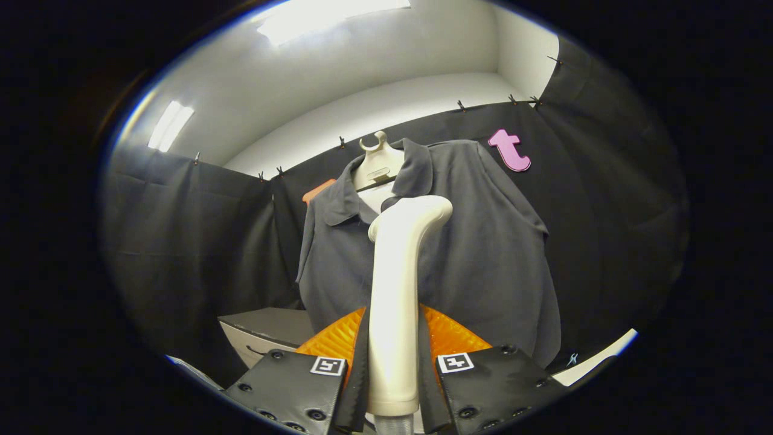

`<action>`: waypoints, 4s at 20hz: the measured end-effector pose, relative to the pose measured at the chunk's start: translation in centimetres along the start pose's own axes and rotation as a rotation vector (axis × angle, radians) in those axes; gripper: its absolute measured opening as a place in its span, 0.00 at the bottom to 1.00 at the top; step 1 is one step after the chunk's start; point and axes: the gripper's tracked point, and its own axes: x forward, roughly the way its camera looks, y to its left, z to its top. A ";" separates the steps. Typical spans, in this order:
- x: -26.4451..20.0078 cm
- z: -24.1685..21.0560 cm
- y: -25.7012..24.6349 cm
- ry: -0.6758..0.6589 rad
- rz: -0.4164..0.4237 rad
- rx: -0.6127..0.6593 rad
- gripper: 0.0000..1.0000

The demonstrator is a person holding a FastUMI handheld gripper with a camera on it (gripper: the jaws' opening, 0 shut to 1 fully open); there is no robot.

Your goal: Iron the clothes twice with a garment steamer, once on the left side and once on the right side.

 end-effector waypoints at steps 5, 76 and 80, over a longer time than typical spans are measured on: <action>1.2 1.2 -3.7 -0.023 -0.063 0.003 0.42; -9.3 -18.9 -6.3 0.339 -0.208 0.048 0.42; -9.9 -16.1 -4.2 0.292 -0.190 0.008 0.42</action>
